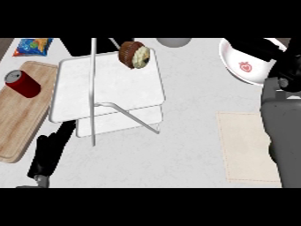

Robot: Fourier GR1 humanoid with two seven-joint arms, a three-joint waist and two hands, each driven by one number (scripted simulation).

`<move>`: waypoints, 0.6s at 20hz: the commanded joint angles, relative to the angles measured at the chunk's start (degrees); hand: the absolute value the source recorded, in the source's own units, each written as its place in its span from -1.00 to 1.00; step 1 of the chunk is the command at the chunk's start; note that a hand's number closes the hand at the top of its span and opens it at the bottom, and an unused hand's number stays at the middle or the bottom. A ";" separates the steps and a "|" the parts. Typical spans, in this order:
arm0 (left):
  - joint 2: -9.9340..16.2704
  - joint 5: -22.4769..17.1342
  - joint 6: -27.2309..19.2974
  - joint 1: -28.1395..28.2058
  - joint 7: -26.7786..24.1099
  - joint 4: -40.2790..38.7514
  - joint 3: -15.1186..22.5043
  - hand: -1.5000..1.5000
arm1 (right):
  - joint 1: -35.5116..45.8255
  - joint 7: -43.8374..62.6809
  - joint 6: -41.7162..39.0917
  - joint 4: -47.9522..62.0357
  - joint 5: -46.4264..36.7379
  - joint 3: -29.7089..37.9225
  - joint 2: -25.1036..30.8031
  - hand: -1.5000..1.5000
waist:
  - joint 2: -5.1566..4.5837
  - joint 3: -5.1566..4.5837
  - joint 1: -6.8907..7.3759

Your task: Pick the cupcake from the placemat and place it in the tiered shelf

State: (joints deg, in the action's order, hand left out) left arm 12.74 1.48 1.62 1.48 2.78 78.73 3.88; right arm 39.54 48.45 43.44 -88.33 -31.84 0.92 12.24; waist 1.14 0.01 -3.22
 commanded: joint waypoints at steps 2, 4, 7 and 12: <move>0.60 -0.24 0.51 1.69 -2.15 0.46 -0.87 0.00 | -16.82 2.43 -6.85 -22.21 3.38 0.22 5.88 -1.00 | -0.28 0.01 0.31; -2.07 1.76 -1.81 -0.76 0.11 0.17 1.19 0.00 | -20.22 3.21 -11.62 -27.06 8.16 3.98 10.86 -1.00 | -0.58 0.02 0.62; 1.20 -0.68 1.83 -3.13 1.30 0.18 -1.78 0.00 | -27.93 1.04 -13.59 -33.59 13.21 7.05 11.66 -1.00 | -0.89 0.03 1.87; -1.44 1.40 1.04 -1.63 0.05 0.60 0.43 0.00 | -36.64 -4.46 -20.48 -38.32 23.59 15.43 14.37 -1.00 | -0.98 0.03 2.56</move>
State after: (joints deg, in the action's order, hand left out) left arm 12.07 2.34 2.69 -0.10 1.80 78.21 3.86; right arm 9.29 46.02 28.27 -121.88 -14.58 11.08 24.42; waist 0.31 0.03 -1.33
